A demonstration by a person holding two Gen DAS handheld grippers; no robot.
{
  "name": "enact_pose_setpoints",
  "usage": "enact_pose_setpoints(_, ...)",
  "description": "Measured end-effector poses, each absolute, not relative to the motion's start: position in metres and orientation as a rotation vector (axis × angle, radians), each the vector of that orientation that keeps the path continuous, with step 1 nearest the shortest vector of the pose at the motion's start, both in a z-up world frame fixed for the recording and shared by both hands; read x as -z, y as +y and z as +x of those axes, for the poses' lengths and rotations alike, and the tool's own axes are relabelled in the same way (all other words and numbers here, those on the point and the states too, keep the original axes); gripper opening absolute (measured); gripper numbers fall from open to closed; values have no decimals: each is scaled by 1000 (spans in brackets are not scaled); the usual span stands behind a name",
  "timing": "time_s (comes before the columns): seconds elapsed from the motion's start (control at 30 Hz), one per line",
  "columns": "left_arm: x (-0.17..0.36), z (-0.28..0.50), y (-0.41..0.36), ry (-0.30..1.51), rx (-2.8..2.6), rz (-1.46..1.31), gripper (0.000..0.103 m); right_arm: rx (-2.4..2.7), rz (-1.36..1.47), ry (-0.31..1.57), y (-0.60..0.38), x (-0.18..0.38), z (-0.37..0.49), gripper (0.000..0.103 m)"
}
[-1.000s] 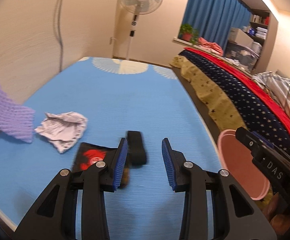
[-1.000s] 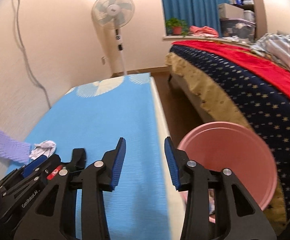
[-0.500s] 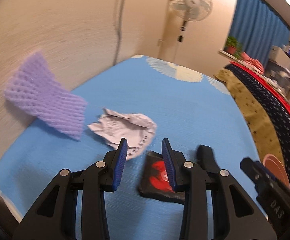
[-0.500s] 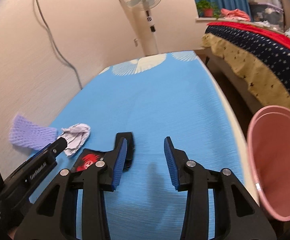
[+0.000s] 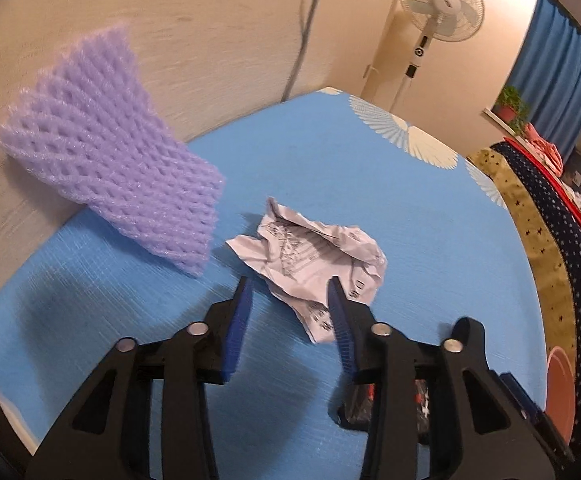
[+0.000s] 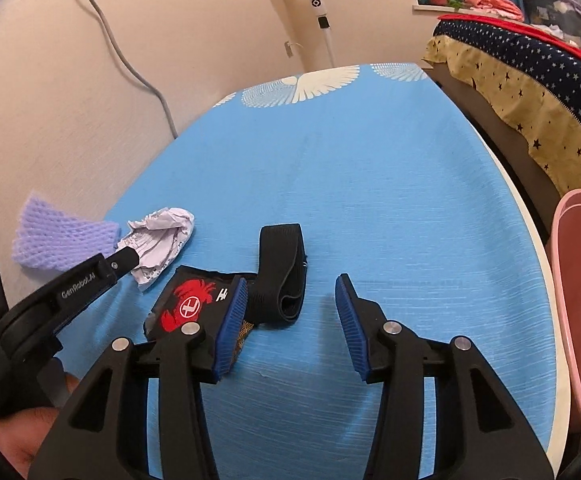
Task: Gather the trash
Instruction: 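Grasp the crumpled white receipt with the left gripper while the right grasps the black strap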
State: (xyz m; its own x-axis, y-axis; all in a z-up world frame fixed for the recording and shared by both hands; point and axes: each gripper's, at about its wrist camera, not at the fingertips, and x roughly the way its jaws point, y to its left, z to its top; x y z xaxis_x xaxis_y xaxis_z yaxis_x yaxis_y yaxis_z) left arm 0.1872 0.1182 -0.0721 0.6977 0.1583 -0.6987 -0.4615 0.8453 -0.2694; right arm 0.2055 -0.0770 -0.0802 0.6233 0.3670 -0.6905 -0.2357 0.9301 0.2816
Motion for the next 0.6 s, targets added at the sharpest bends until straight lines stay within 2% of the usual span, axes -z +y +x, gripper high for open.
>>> enact_pose_setpoints(0.17, 78, 194, 125, 743, -372, -488, 45, -348, 154, 848, -75, 82, 206, 45)
enact_pose_setpoints(0.27, 80, 196, 127, 754, -373, -502, 45, -350, 148, 854, -76, 83, 205, 37)
enact_pose_setpoints(0.4, 81, 199, 128, 757, -371, -509, 45, -353, 123, 849, -74, 83, 202, 20)
enact_pose_setpoints(0.53, 81, 201, 127, 757, -362, -506, 44, -352, 117, 843, -77, 81, 199, 14)
enact_pose_setpoints(0.6, 81, 201, 125, 755, -344, -496, 24, -345, 121, 839, -81, 80, 200, 12)
